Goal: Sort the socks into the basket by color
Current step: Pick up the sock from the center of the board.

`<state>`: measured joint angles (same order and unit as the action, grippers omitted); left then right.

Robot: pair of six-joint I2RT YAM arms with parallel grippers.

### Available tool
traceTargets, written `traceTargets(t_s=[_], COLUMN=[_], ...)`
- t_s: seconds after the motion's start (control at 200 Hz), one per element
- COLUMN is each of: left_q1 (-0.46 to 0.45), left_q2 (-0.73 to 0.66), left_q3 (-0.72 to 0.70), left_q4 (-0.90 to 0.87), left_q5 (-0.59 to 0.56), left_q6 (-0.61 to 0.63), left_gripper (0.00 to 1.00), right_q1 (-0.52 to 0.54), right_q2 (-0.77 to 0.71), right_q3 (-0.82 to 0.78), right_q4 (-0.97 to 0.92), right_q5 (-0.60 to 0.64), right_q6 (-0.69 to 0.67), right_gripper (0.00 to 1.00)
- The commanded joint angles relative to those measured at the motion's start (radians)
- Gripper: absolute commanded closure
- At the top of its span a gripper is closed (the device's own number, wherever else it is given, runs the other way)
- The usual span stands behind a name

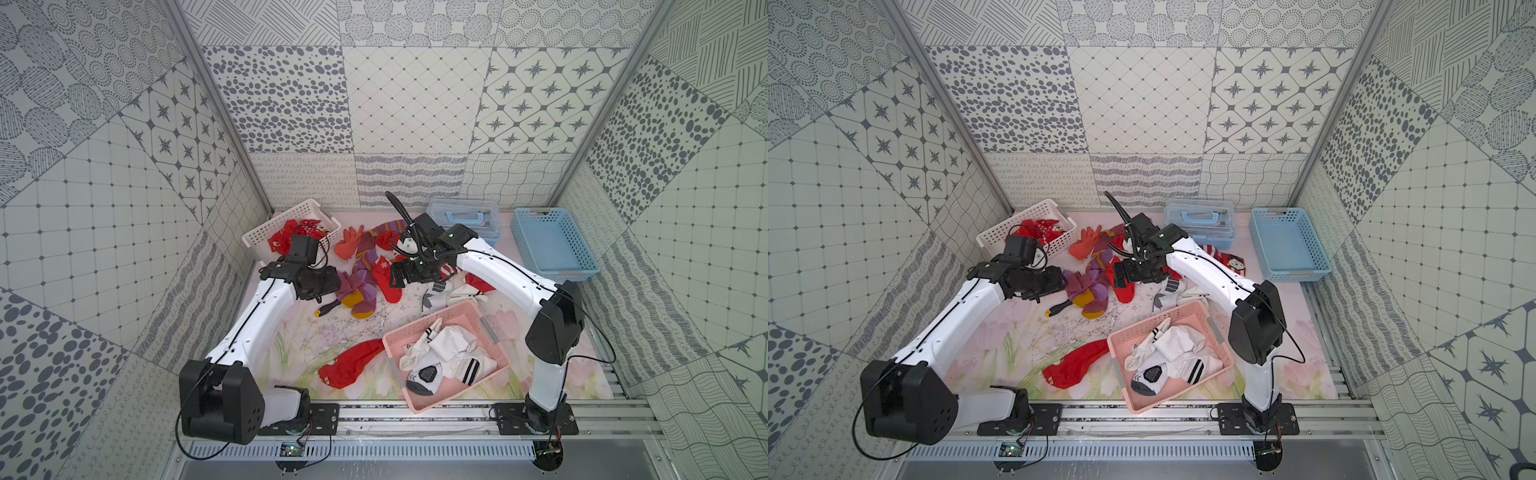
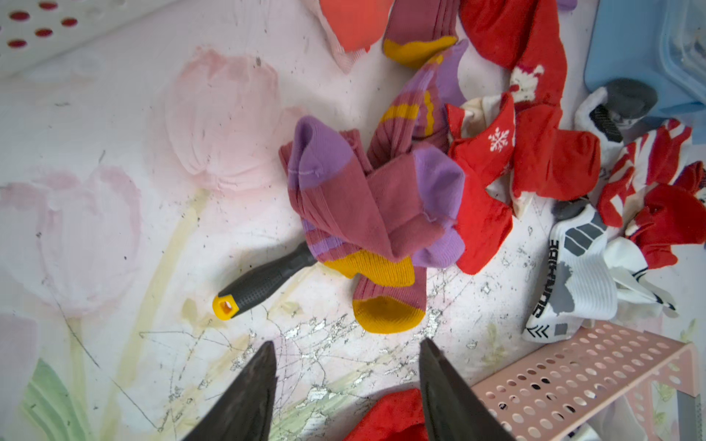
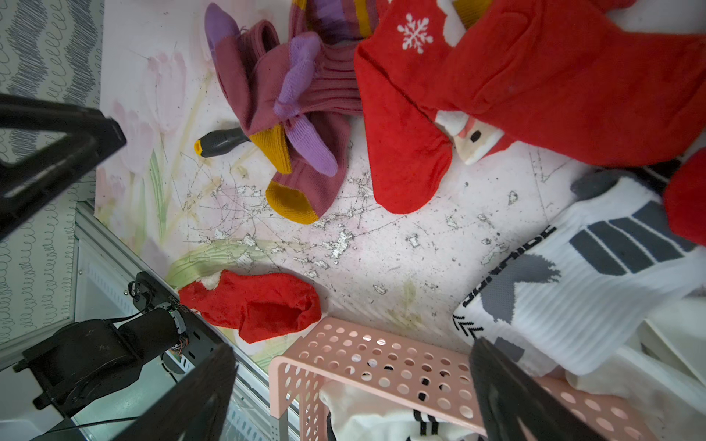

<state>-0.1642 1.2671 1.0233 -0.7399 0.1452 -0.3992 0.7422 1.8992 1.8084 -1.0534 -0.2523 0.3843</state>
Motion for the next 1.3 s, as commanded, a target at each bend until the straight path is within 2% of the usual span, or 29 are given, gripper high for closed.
traceTargets(t_s=[0.0, 0.305, 0.58, 0.84, 1.11, 1.296], left_q1=[-0.069, -0.282, -0.422, -0.568, -0.664, -0.69], left_q2=[-0.079, -0.123, -0.143, -0.083, 0.024, 0.093], left_q3=[-0.094, -0.183, -0.25, -0.3, -0.321, -0.345], left_q4=[-0.05, -0.097, -0.153, -0.146, -0.095, -0.059], left_q5=[-0.015, -0.102, -0.15, -0.176, -0.196, -0.204], left_q6=[-0.1, -0.256, -0.331, -0.401, -0.464, -0.489], left_gripper=[0.41, 0.4, 0.39, 0.37, 0.34, 0.33], right_q1=[0.005, -0.002, -0.019, -0.041, -0.056, -0.066], right_q2=[0.006, 0.039, -0.001, -0.012, -0.018, -0.029], right_q3=[0.022, 0.052, -0.041, -0.066, -0.079, -0.099], right_q4=[0.0, -0.009, 0.059, 0.066, 0.066, 0.077], right_q5=[0.013, -0.048, -0.082, -0.098, -0.111, -0.116], right_q6=[-0.016, -0.031, -0.002, -0.014, -0.024, -0.024], right_gripper=[0.02, 0.02, 0.02, 0.02, 0.02, 0.02])
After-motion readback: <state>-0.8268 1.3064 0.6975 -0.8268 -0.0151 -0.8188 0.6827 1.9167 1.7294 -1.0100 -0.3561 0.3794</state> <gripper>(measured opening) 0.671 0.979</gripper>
